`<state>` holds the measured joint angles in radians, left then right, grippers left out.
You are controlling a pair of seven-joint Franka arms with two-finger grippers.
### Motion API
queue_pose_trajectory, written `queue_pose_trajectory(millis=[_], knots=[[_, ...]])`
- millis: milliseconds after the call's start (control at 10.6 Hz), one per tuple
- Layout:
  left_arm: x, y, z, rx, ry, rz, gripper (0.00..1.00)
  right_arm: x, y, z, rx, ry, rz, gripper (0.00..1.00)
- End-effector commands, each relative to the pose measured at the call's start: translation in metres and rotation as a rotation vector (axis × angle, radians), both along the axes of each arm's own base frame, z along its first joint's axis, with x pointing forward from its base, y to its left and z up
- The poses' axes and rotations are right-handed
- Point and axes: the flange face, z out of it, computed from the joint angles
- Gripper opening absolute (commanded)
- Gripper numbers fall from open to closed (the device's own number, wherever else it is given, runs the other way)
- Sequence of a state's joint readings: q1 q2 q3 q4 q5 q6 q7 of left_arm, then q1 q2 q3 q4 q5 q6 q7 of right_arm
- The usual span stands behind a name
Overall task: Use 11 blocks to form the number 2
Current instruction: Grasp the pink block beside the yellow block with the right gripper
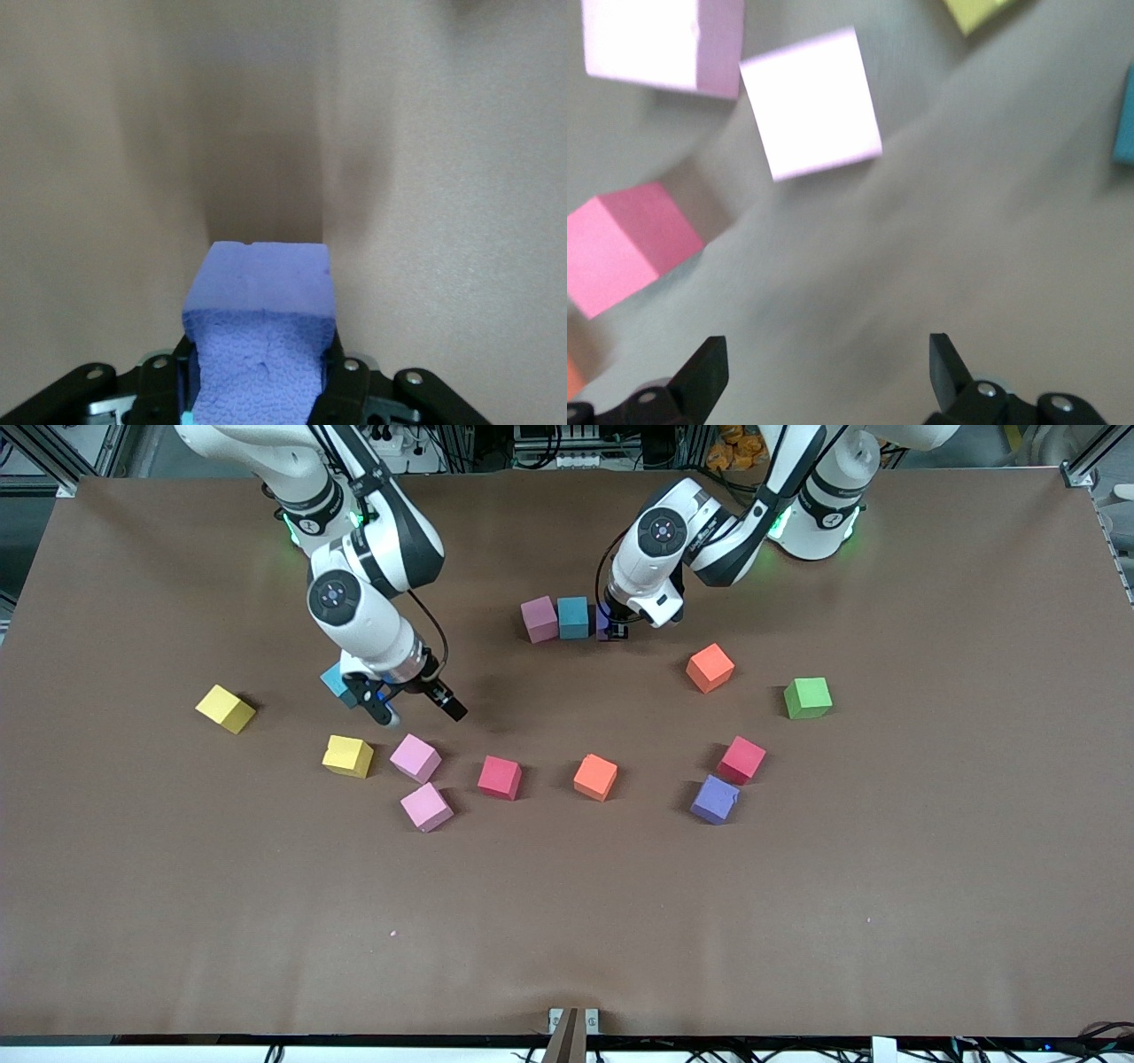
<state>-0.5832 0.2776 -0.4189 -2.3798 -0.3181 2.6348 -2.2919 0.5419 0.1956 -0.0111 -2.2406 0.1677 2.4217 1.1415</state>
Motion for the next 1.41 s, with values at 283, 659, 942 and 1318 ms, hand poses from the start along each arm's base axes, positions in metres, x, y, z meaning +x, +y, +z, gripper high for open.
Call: queue_pose_trajectory(millis=[283,659,942,1318], knots=[[-0.008,-0.004,-0.011,-0.011,-0.015,0.003,0.07,0.053,-0.023,0.000,-0.119,0.042,0.231,1.00],[-0.014,-0.008,-0.016,-0.010,-0.008,-0.009,0.08,0.067,-0.027,-0.029,-0.111,0.029,0.273,1.00],[-0.018,-0.015,-0.016,-0.017,-0.011,0.001,0.09,0.086,-0.042,-0.041,-0.096,0.013,0.355,1.00],[-0.019,-0.019,-0.018,-0.021,-0.011,-0.001,0.10,0.096,-0.047,-0.056,-0.090,0.006,0.389,1.00]])
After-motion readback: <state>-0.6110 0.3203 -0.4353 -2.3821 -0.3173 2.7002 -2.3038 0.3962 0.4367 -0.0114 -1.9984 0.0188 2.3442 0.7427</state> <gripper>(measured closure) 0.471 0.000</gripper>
